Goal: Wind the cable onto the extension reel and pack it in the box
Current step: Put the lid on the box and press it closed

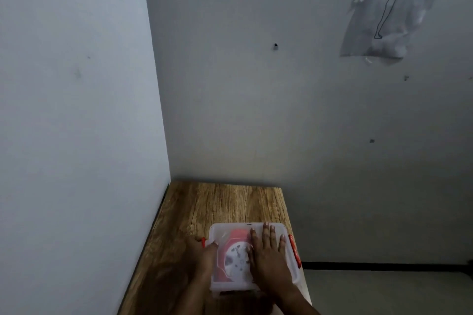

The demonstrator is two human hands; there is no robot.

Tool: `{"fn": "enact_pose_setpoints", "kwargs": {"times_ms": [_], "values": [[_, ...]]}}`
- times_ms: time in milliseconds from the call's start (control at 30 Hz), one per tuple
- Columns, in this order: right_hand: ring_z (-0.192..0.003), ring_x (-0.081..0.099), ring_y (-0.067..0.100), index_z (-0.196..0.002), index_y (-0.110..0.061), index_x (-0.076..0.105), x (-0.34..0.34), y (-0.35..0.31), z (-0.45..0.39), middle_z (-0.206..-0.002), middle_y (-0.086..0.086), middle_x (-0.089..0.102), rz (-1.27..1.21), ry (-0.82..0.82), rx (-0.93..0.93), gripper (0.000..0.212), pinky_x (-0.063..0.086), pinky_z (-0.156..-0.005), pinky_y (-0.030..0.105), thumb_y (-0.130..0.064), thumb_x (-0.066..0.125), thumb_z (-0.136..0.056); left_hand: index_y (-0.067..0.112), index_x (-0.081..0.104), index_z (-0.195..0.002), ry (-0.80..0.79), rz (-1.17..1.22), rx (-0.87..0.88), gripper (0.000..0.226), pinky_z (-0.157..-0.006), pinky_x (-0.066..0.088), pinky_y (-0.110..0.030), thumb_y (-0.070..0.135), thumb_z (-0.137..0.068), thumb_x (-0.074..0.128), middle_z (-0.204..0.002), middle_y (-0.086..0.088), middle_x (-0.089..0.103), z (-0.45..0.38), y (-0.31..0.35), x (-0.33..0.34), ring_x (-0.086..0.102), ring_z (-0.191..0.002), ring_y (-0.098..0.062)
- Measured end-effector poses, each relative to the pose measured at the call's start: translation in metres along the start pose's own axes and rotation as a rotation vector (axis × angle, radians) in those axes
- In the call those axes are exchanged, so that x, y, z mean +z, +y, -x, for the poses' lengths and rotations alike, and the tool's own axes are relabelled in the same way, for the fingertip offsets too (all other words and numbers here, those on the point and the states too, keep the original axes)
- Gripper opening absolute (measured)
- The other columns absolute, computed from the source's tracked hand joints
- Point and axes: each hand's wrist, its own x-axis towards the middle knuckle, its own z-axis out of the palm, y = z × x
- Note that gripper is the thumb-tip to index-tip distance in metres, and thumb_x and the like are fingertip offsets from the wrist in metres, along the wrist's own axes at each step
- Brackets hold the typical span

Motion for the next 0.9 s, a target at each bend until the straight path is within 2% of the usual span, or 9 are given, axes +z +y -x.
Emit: {"fn": "enact_pose_setpoints", "kwargs": {"times_ms": [100, 233, 367, 467, 533, 600, 667, 767, 900], "values": [[-0.147, 0.037, 0.037, -0.163, -0.013, 0.007, 0.0, 0.001, -0.003, -0.146, 0.025, 0.05, -0.112, -0.051, 0.04, 0.063, 0.001, -0.118, 0.054, -0.044, 0.01, -0.108, 0.005, 0.049, -0.143, 0.109, -0.319, 0.228, 0.049, -0.084, 0.056, -0.035, 0.02, -0.099, 0.063, -0.131, -0.014, 0.065, 0.024, 0.005, 0.007, 0.067, -0.115, -0.032], [-0.156, 0.006, 0.036, -0.155, -0.014, 0.026, 0.006, 0.0, 0.001, -0.15, 0.024, 0.041, 0.044, -0.023, -0.046, 0.059, 0.002, -0.118, 0.057, -0.045, 0.009, -0.108, 0.005, 0.057, -0.139, 0.157, -0.379, 0.355, 0.042, -0.092, 0.057, -0.037, 0.016, -0.099, 0.062, -0.126, -0.014, 0.07, 0.026, 0.0, 0.007, 0.067, -0.117, -0.031], [-0.156, -0.016, 0.034, -0.147, -0.013, 0.041, 0.008, -0.001, 0.003, -0.142, 0.028, 0.055, 0.112, -0.012, -0.027, 0.06, 0.0, -0.118, 0.056, -0.044, 0.008, -0.107, 0.01, 0.061, -0.136, 0.172, -0.471, 0.462, 0.043, -0.088, 0.053, -0.025, 0.013, -0.094, 0.068, -0.122, -0.008, 0.072, 0.027, -0.003, 0.01, 0.069, -0.113, -0.023], [-0.156, -0.017, 0.034, -0.147, -0.012, 0.042, 0.005, 0.0, 0.003, -0.141, 0.027, 0.057, 0.115, 0.004, -0.028, 0.061, 0.0, -0.117, 0.056, -0.045, 0.008, -0.107, 0.008, 0.048, -0.145, 0.105, -0.398, 0.474, 0.053, -0.104, 0.049, -0.035, 0.013, -0.094, 0.063, -0.137, -0.015, 0.061, 0.028, -0.004, 0.011, 0.06, -0.125, -0.029], [-0.156, -0.017, 0.034, -0.148, -0.012, 0.039, 0.006, 0.0, 0.002, -0.141, 0.028, 0.056, 0.105, -0.019, -0.039, 0.063, 0.0, -0.117, 0.057, -0.046, 0.008, -0.107, 0.003, 0.032, -0.155, 0.093, -0.357, 0.56, 0.064, -0.123, 0.025, -0.046, 0.024, -0.098, 0.05, -0.158, -0.026, 0.037, 0.032, -0.011, 0.016, 0.038, -0.146, -0.037], [-0.156, -0.016, 0.033, -0.147, -0.012, 0.041, 0.008, 0.001, 0.001, -0.143, 0.027, 0.054, 0.116, -0.024, -0.051, 0.065, -0.001, -0.118, 0.056, -0.049, 0.007, -0.107, -0.001, 0.038, -0.151, 0.153, -0.506, 0.798, 0.066, -0.125, 0.007, -0.049, 0.037, -0.097, 0.036, -0.154, -0.033, 0.036, 0.027, -0.018, 0.025, 0.031, -0.148, -0.043], [-0.157, -0.006, 0.035, -0.142, -0.014, 0.047, 0.003, 0.003, 0.001, -0.144, 0.022, 0.053, 0.065, 0.008, -0.065, 0.067, 0.008, -0.121, 0.053, -0.054, 0.007, -0.106, -0.001, 0.042, -0.144, 0.234, -0.578, 0.833, 0.069, -0.126, 0.002, -0.044, 0.05, -0.103, 0.019, -0.148, -0.034, 0.043, 0.03, -0.024, 0.028, 0.029, -0.148, -0.043], [-0.136, 0.043, 0.042, -0.133, -0.016, 0.056, -0.021, 0.014, -0.001, -0.136, 0.018, 0.063, -0.095, 0.033, 0.016, 0.066, 0.045, -0.109, 0.056, -0.06, 0.016, -0.104, 0.002, 0.044, -0.15, 0.152, -0.482, 0.582, 0.07, -0.122, 0.023, -0.046, 0.054, -0.103, 0.039, -0.154, -0.026, 0.044, 0.015, -0.014, 0.012, 0.043, -0.143, -0.039], [-0.128, 0.052, 0.026, -0.152, -0.02, 0.037, -0.035, 0.04, 0.005, -0.146, 0.009, 0.05, -0.42, 0.025, 0.222, 0.06, 0.05, -0.099, 0.04, -0.048, 0.05, -0.1, 0.005, 0.062, -0.133, -0.052, -0.209, 0.3, 0.042, -0.087, 0.057, -0.037, 0.029, -0.099, 0.065, -0.115, -0.013, 0.072, 0.013, -0.009, -0.005, 0.069, -0.103, -0.027]]}}
